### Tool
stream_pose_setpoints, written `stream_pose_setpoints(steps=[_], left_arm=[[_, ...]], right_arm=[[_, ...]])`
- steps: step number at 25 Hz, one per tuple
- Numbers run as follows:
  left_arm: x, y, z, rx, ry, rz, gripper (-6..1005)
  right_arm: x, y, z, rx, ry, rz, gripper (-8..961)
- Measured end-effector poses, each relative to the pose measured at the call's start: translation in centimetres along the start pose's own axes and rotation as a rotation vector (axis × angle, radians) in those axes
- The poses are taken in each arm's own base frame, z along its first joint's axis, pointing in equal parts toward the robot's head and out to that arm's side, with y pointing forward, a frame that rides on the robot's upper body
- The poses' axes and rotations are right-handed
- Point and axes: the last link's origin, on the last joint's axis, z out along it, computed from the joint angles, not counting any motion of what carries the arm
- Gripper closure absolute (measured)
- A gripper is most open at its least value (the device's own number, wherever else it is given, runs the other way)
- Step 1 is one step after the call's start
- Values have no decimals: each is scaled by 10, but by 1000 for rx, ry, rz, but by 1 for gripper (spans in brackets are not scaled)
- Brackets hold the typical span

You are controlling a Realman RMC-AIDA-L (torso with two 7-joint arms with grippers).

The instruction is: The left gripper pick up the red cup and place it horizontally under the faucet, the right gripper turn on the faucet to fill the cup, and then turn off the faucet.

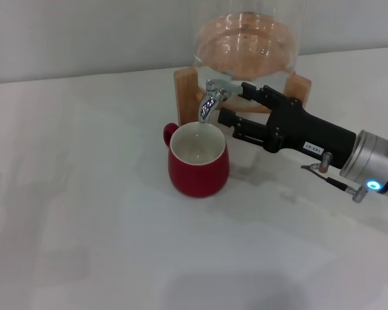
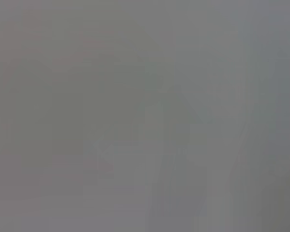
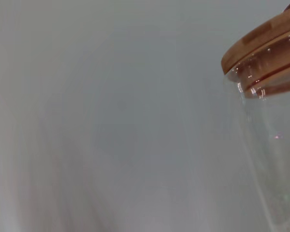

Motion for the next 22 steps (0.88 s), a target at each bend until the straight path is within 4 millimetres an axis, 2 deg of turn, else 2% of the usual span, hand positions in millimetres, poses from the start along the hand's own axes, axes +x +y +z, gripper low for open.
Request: stream_pose_setpoints(steps=[22], left_arm=[[0,0,0,0,-1,2,118]], right_arm=[[-2,4,4,-44,12,9,81]])
